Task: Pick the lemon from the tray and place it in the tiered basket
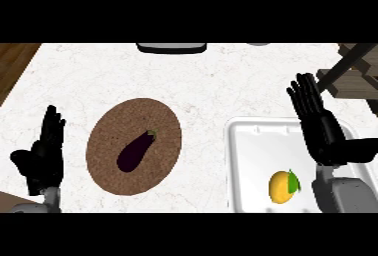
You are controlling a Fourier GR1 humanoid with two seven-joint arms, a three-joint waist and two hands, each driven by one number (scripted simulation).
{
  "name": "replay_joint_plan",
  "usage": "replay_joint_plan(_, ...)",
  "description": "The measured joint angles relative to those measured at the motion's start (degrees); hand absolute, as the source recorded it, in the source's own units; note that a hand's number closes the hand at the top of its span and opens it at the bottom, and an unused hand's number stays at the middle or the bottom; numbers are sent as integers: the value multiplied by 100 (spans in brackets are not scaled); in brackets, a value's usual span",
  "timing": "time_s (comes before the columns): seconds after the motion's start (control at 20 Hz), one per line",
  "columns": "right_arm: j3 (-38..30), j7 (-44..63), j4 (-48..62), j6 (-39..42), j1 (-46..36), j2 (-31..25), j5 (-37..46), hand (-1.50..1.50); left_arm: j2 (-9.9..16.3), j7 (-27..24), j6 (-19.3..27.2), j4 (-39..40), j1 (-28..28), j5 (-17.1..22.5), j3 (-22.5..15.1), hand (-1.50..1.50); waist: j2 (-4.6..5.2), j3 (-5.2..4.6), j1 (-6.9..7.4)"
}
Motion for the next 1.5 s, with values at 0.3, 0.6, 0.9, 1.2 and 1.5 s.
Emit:
replay_joint_plan(0.3,-565,-1198,242,-31,1024,800,-1433,150,398,425,-485,235,268,128,22,0,16,38,-285)
replay_joint_plan(0.6,-922,-2978,344,-819,1960,1058,-2400,-150,654,656,-1118,429,553,400,-23,0,-23,33,-475)
replay_joint_plan(0.9,-483,-3018,900,-2349,3001,908,-1101,-150,813,696,-1532,429,584,509,-85,0,3,-116,-200)
replay_joint_plan(1.2,255,-1842,373,-2941,3715,238,-105,-150,956,770,-1841,482,503,627,-44,0,-26,-191,-87)
replay_joint_plan(1.5,912,207,-821,-2907,3940,-651,431,-150,1006,803,-2015,628,396,682,44,0,3,-99,-80)
